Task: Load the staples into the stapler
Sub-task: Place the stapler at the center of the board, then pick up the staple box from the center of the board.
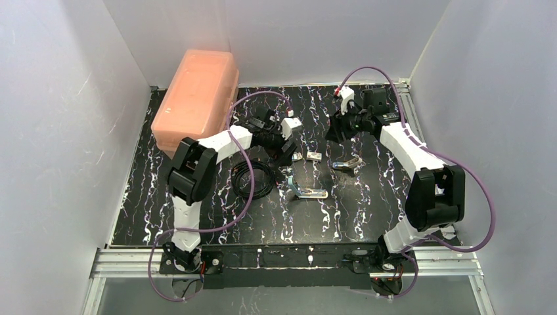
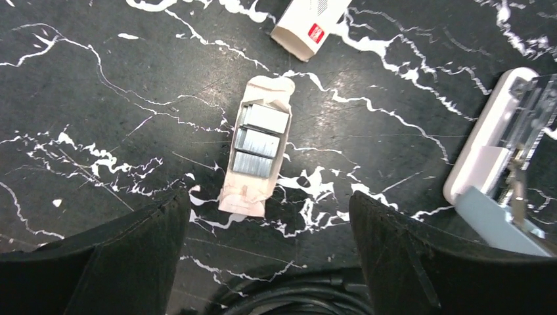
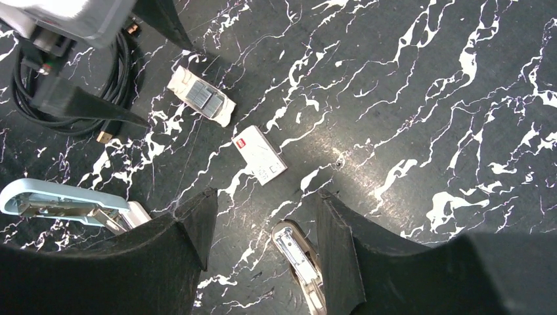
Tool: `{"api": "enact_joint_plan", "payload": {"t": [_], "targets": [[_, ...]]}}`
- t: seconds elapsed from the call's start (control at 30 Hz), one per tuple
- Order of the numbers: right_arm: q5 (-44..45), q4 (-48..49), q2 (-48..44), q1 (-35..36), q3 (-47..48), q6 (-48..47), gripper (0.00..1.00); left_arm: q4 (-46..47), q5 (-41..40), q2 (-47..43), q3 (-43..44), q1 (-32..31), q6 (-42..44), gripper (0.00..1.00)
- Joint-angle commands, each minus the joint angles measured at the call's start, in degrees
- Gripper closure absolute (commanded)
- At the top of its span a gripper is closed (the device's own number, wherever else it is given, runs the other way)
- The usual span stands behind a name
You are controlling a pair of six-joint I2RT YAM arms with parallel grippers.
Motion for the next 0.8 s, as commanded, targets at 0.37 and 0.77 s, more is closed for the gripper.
{"api": "enact_joint_plan", "payload": {"t": [0.37, 0.77], "targets": [[-0.7, -0.3, -3.4, -0.4, -4.8, -0.1, 0.37, -8.5, 0.4, 7.5, 9.7, -0.1, 12.2, 0.19], [0.1, -2.0, -3.7, -0.4, -5.6, -0.6, 0.37, -12.8, -1.7, 11.3, 14.6, -1.7, 15.5, 0.40]]}}
